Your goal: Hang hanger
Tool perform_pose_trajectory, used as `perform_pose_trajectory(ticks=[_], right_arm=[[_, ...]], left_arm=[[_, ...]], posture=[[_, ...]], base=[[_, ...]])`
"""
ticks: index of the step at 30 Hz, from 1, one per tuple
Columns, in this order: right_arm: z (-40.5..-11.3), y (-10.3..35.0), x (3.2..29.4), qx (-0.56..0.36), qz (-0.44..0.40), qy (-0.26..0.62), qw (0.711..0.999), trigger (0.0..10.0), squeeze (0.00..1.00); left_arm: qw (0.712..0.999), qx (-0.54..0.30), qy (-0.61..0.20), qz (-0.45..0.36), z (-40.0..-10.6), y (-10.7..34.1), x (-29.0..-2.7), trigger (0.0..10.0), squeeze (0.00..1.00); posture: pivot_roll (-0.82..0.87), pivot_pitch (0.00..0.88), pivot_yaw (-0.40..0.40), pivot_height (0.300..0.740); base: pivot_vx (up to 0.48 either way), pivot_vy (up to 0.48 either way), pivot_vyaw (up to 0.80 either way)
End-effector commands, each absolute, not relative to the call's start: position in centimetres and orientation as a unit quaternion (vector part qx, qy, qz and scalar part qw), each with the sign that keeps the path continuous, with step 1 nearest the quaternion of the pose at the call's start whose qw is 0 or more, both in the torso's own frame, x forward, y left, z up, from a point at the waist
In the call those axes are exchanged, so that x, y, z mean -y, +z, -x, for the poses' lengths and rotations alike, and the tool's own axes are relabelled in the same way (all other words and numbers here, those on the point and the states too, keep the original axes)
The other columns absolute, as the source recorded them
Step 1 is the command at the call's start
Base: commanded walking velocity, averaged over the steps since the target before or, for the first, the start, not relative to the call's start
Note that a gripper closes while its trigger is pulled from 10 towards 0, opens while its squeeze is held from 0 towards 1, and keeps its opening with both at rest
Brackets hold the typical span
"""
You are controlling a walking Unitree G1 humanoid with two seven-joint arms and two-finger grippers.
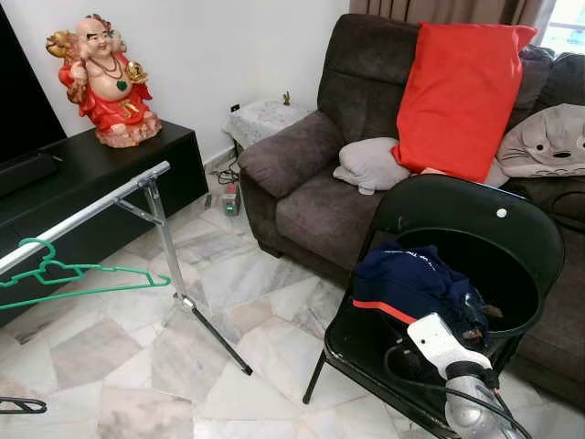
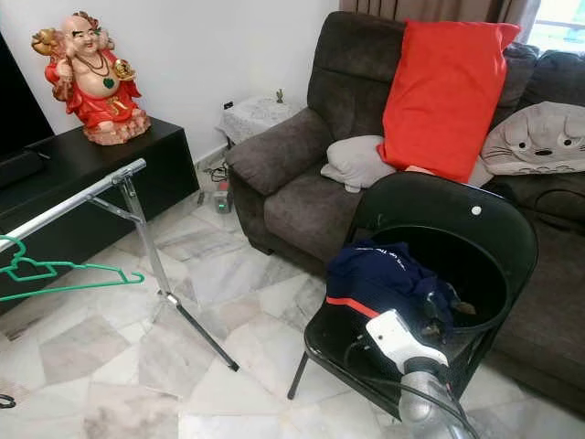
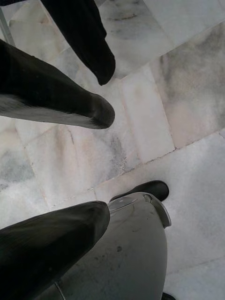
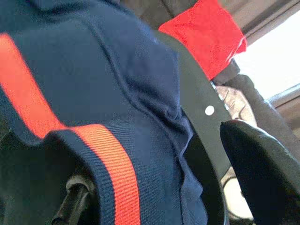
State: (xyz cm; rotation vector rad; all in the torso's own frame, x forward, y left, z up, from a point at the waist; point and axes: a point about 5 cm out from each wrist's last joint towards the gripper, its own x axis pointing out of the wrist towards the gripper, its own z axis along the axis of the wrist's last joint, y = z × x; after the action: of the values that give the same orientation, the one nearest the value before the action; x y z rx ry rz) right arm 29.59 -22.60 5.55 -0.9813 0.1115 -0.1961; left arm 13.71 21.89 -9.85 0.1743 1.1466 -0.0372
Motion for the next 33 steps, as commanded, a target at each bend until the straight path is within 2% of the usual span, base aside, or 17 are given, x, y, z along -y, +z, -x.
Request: perform_pose_trajectory(ticks=[1, 6, 7, 8, 14, 15, 24, 33], right_arm=[[-29.8, 5.5, 22.4, -0.058, 0.468, -0.088, 0.877, 10.0, 0.00], [-29.4, 4.6, 22.5, -0.083, 0.464, -0.085, 0.878, 10.0, 0.00], [-29.3, 4.6, 22.5, -0.085, 0.465, -0.087, 0.877, 3.9, 0.00], [-29.2, 4.5, 22.6, -0.087, 0.466, -0.091, 0.876, 0.1, 0.00], [-28.8, 4.2, 23.2, -0.105, 0.454, -0.113, 0.877, 0.3, 0.00], [-28.8, 4.2, 23.2, -0.105, 0.455, -0.113, 0.877, 0.0, 0.00], [-27.7, 3.5, 23.2, -0.113, 0.450, -0.119, 0.878, 0.0, 0.00], [-28.0, 4.0, 23.5, -0.109, 0.448, -0.131, 0.878, 0.0, 0.00]], left_arm=[[0.832, -0.549, -0.011, -0.081, -13.4, -9.9, -22.2, 10.0, 0.00], [0.832, -0.548, -0.012, -0.080, -13.4, -9.9, -22.2, 10.0, 0.00], [0.832, -0.549, -0.012, -0.080, -13.4, -9.9, -22.1, 10.0, 0.00], [0.832, -0.549, -0.013, -0.081, -13.4, -9.9, -22.2, 10.0, 0.00], [0.832, -0.548, -0.014, -0.081, -13.5, -9.9, -22.2, 10.0, 0.00], [0.832, -0.548, -0.014, -0.081, -13.5, -9.9, -22.2, 10.0, 0.00], [0.832, -0.548, -0.013, -0.081, -13.5, -9.9, -22.2, 10.0, 0.00], [0.833, -0.547, -0.013, -0.081, -13.5, -9.9, -22.2, 10.0, 0.00]], posture=[[-0.11, 0.000, 0.071, 0.740], [-0.11, 0.000, 0.072, 0.740], [-0.11, 0.000, 0.072, 0.740], [-0.11, 0.000, 0.073, 0.740], [-0.11, 0.000, 0.073, 0.740], [-0.11, 0.000, 0.073, 0.740], [-0.11, 0.000, 0.073, 0.740], [-0.10, 0.000, 0.068, 0.740]], base=[[0.000, 0.000, 0.00], [0.000, 0.000, 0.00], [0.000, 0.000, 0.00], [0.000, 0.000, 0.00], [0.000, 0.000, 0.00], [0.000, 0.000, 0.00], [0.000, 0.000, 0.00], [0.000, 0.000, 0.00]])
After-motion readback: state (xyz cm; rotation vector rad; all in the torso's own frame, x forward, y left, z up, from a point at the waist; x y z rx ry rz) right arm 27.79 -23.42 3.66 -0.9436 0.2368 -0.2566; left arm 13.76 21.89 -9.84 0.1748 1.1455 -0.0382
